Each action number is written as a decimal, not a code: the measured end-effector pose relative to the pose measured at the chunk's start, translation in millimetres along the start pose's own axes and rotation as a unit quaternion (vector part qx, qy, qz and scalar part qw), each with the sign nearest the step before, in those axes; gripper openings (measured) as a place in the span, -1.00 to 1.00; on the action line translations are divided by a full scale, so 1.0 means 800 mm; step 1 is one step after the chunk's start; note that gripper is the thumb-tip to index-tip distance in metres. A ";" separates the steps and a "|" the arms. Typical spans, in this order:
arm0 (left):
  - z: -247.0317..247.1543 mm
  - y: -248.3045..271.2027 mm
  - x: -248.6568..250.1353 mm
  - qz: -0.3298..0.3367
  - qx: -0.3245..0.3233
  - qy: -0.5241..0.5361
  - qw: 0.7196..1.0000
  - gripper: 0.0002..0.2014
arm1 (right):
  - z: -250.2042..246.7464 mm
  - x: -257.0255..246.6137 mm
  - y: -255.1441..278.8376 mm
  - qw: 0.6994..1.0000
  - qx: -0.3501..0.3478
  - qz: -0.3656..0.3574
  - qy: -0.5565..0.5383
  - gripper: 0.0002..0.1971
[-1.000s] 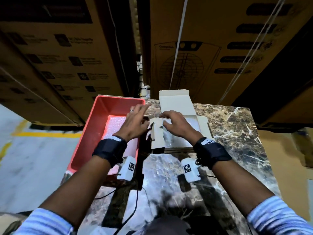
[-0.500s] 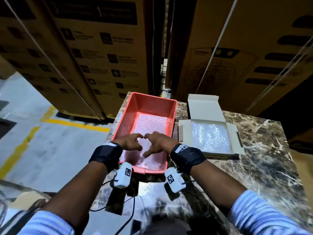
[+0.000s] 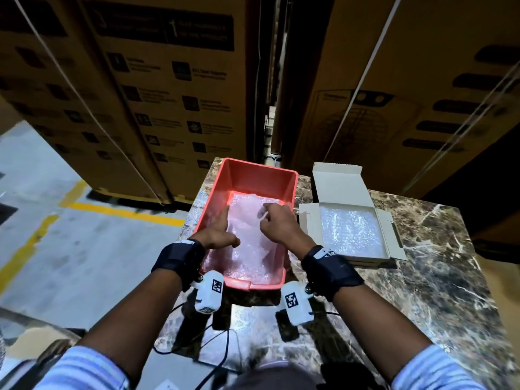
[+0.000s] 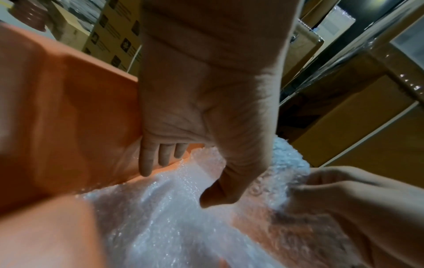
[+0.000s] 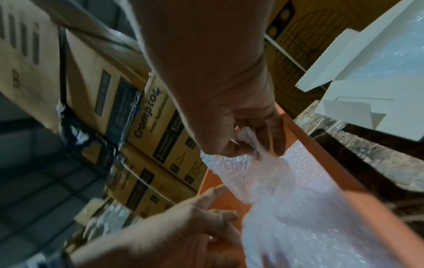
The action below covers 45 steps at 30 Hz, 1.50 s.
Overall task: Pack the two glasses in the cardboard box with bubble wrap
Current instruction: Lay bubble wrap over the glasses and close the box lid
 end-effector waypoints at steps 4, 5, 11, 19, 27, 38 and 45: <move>-0.012 0.014 0.033 0.037 0.034 0.078 0.996 0.34 | -0.040 -0.004 0.017 0.981 0.030 -0.019 -0.191 -0.77; -0.014 0.015 0.039 0.047 0.045 0.102 0.993 0.37 | -0.051 -0.004 0.024 0.966 0.032 -0.013 -0.257 -0.75; -0.007 0.016 0.070 0.149 0.035 0.286 0.946 0.06 | -0.088 0.033 0.053 0.918 0.042 0.025 -0.394 -0.71; 0.004 0.053 0.160 0.254 0.063 0.352 0.898 -0.90 | -0.135 0.076 0.112 0.867 0.135 -0.005 -0.480 -0.78; 0.046 0.069 0.213 0.297 0.009 0.272 0.915 -0.79 | -0.154 0.164 0.165 0.830 0.232 0.029 -0.507 -0.69; 0.112 0.058 0.223 0.201 -0.077 0.271 0.938 -0.57 | -0.163 0.247 0.249 0.767 0.358 0.062 -0.530 -0.94; 0.133 0.052 0.248 0.198 -0.038 0.292 0.935 -0.65 | -0.170 0.273 0.258 0.825 0.323 0.059 -0.460 -0.83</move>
Point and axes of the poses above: each hand's wrist, its own y-axis away from the middle knuckle, its own z-axis out of the palm, x = y × z, the point moved 4 cm from there along -y, towards the middle knuckle, and after that the axes turned 6 degrees about -x, right-handed, at the moved point
